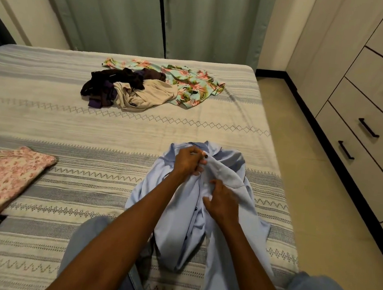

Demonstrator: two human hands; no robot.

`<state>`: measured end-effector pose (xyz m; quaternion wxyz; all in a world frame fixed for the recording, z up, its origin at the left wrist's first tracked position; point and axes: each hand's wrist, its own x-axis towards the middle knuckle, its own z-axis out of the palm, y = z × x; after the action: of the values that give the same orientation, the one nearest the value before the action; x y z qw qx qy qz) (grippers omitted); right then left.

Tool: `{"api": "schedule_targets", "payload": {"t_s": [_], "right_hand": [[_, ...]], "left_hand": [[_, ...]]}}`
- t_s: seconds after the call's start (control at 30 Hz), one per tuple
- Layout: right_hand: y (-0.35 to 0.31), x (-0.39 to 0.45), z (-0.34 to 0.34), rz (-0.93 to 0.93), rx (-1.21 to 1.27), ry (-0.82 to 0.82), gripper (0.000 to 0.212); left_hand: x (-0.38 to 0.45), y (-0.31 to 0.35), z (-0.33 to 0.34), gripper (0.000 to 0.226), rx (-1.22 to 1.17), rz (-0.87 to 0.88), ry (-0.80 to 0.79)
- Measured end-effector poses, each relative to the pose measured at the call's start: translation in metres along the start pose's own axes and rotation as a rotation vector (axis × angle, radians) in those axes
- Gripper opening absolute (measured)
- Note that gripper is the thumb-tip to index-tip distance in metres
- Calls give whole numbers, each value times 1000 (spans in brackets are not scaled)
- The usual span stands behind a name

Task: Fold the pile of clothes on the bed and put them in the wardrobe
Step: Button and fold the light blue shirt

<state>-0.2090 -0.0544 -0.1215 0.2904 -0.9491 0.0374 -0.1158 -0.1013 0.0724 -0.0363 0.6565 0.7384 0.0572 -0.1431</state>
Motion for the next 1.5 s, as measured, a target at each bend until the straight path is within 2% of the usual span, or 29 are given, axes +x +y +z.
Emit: {"api": "schedule_targets", "payload": {"t_s": [0.13,0.27,0.37,0.43,0.53,0.67,0.83,0.93,1.0,1.23,1.5], "right_hand": [[0,2,0,42,-85,-42,55],[-3,3,5,19,-211,-19,45],[-8,7,11,-36,-300,-2,36],[-8,10,15,-62,-368,-37,34],[-4,14,19,-9,-405,-62,34],[3,15,21,-25,-405,-8,19],[5,18,25,-57,-444,-19,33],[4,20,26,-62,-449,-5,23],[5,22,25,-43,-389,1,18],[1,16,8,165,-31,79,27],[-16,7,-16,278,305,47,20]], "left_hand": [[-1,-30,-7,7,121,69,-25],[-13,-62,-13,16,328,190,70],[-25,-74,-11,8,460,249,90],[-26,-83,-11,13,553,248,26],[-27,-92,-10,13,668,239,-89],[-27,-96,-4,21,790,271,-69],[-25,-95,3,14,842,277,12],[-21,-98,3,6,831,229,32],[-17,-101,0,10,791,190,32],[-21,-89,-8,11,546,184,49],[-36,-77,-3,10,222,163,-50]]}}
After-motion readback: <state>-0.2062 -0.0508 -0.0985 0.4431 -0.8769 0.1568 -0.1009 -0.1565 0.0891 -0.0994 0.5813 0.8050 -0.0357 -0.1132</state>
